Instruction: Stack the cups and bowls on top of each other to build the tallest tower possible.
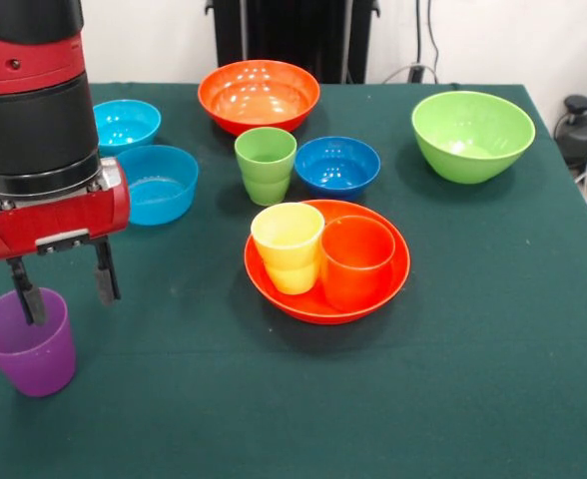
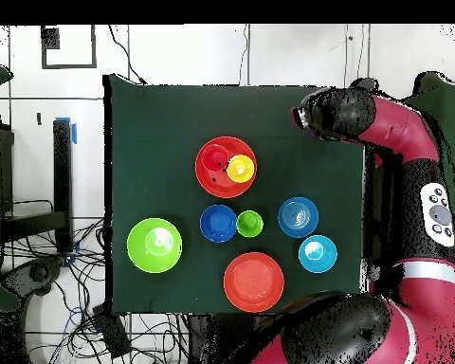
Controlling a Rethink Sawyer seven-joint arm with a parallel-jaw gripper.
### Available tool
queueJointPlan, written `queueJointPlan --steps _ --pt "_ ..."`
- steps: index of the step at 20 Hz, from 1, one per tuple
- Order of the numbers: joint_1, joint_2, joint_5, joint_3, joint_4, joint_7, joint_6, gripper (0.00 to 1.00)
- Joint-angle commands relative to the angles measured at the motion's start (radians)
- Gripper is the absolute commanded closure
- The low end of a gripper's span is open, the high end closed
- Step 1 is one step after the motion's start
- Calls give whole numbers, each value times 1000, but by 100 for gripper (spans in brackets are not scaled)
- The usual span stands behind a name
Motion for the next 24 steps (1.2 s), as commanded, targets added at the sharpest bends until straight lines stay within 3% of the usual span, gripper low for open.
queueJointPlan --steps 1,10,16,24 --pt "14 24 -39 66 -34 -99 -23 0" --pt "19 39 -39 76 -51 -111 -22 0" --pt "7 55 -37 129 -58 -177 -54 0" --pt "31 53 -72 111 -80 -139 -40 0"
